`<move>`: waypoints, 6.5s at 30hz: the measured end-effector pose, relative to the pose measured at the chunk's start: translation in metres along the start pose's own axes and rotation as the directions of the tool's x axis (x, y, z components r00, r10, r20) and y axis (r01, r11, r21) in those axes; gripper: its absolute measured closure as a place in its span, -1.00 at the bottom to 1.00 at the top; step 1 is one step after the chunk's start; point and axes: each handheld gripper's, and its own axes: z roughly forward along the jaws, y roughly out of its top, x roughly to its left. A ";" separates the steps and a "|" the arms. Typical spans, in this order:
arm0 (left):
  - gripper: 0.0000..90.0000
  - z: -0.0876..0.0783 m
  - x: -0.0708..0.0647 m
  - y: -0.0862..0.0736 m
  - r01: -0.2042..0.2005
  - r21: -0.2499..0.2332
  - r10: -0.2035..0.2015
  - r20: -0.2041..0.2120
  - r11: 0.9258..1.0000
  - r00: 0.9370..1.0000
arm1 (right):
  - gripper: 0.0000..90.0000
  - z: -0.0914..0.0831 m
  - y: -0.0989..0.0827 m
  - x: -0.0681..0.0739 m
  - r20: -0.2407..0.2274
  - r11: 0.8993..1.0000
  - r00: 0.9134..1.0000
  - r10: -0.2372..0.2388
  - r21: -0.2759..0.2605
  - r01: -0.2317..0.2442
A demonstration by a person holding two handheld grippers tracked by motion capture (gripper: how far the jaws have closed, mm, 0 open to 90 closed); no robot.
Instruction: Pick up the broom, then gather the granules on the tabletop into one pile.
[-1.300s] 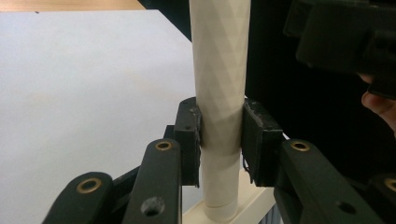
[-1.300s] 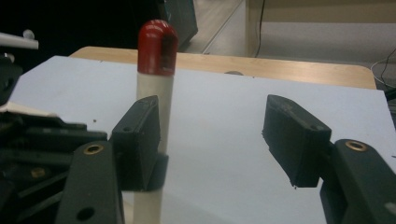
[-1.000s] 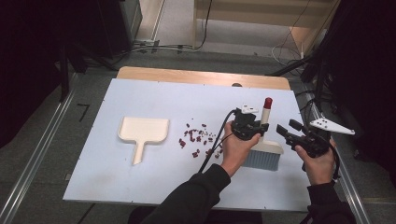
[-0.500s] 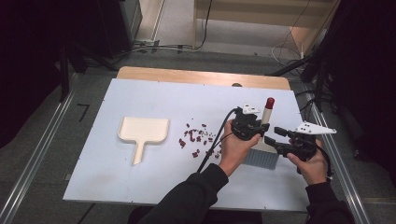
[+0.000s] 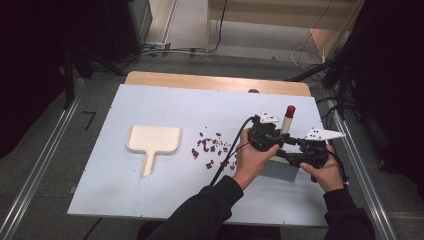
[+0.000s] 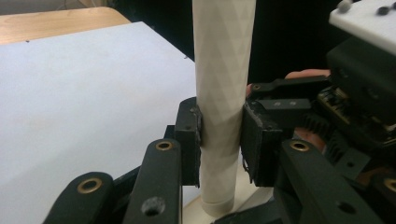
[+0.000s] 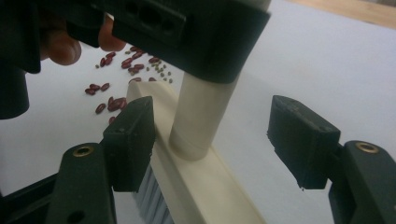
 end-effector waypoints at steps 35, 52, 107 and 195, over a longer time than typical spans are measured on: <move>0.59 -0.005 -0.004 0.002 -0.061 -0.014 0.062 0.098 0.998 0.993 | 0.11 0.014 -0.005 -0.003 -0.184 0.993 0.982 0.046 0.112 -0.026; 0.57 -0.005 -0.007 0.002 -0.063 -0.030 0.066 0.130 0.998 0.989 | 0.42 0.013 -0.006 -0.005 -0.262 0.987 0.960 0.103 0.148 -0.065; -0.25 -0.183 0.109 -0.068 0.110 -0.148 -0.145 -0.250 0.983 0.957 | 0.43 0.044 0.037 0.028 0.108 0.998 0.993 0.058 -0.015 -0.057; -0.50 -0.257 0.161 -0.128 0.163 -0.152 -0.216 -0.458 0.975 0.863 | 0.43 0.184 0.089 0.100 0.125 0.919 0.911 -0.394 0.044 0.391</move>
